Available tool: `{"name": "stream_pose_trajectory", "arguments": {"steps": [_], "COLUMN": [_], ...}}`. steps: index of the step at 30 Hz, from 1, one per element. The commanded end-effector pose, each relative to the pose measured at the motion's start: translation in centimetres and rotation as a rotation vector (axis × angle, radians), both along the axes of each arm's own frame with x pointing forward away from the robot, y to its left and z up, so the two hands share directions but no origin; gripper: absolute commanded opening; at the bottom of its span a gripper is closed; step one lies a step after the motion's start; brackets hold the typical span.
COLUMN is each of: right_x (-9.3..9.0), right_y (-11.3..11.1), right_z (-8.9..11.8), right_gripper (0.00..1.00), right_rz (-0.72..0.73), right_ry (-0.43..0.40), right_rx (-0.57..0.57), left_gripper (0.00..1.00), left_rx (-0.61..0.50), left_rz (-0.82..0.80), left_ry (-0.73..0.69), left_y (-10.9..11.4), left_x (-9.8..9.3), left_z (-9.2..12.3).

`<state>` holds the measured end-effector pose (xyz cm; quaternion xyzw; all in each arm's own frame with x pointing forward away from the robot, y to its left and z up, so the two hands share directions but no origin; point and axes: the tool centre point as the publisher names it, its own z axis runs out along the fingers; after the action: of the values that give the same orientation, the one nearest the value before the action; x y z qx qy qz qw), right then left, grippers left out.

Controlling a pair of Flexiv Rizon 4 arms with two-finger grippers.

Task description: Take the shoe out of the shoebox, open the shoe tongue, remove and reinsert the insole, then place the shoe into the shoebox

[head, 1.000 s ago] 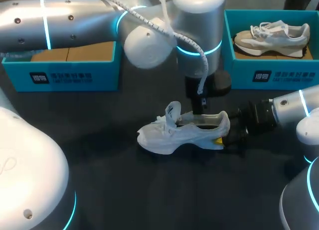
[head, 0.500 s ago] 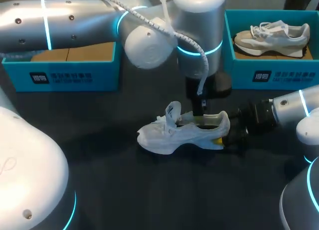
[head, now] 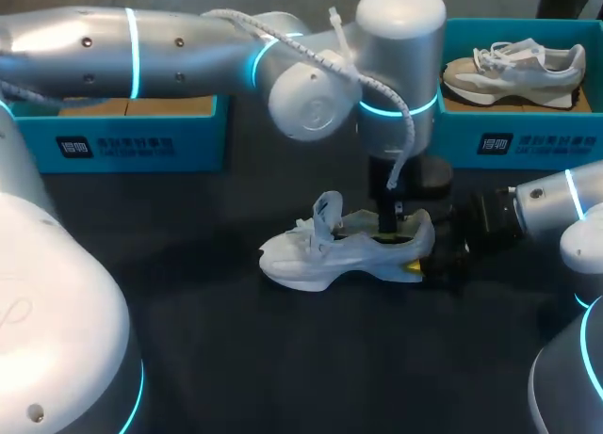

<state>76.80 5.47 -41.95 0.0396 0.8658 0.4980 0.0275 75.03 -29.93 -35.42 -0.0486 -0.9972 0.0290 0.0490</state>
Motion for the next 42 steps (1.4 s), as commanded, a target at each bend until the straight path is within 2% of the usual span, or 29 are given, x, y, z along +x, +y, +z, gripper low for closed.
{"name": "stream_pose_trajectory", "arguments": {"steps": [1, 6, 28, 30, 35, 42], "right_x": [0.0, 0.0, 0.0, 0.0, 0.0, 0.0], "right_y": [0.3, 0.3, 0.3, 0.3, 0.3, 0.3], "right_z": [-0.2, -0.2, -0.2, -0.2, -0.2, -0.2], "right_gripper": [0.00, 0.00, 0.00, 0.00, 0.00, 0.00], "right_rz": [-0.001, -0.001, -0.001, -0.001, -0.001, -0.001], "right_ry": [0.001, 0.001, 0.001, 0.001, 0.001, 0.001], "right_rx": [-0.006, -0.006, -0.006, -0.006, -0.006, -0.006], "left_gripper": [0.00, 0.00, 0.00, 0.18, 0.37, 0.37], "left_rx": [0.011, 0.019, 0.011, 0.008, -0.003, 0.023], "left_rz": [-0.001, 0.002, -0.045, -0.047, -0.063, -0.065], "left_ry": [0.030, 0.046, 0.110, 0.113, 0.118, 0.118], "left_y": [-0.7, 0.2, 2.3, 2.4, 2.4, 2.2], "left_x": [1.0, 1.3, -1.3, -1.4, -1.7, -1.5], "left_z": [-1.2, -1.5, -5.1, -5.3, -5.5, -6.8]}}
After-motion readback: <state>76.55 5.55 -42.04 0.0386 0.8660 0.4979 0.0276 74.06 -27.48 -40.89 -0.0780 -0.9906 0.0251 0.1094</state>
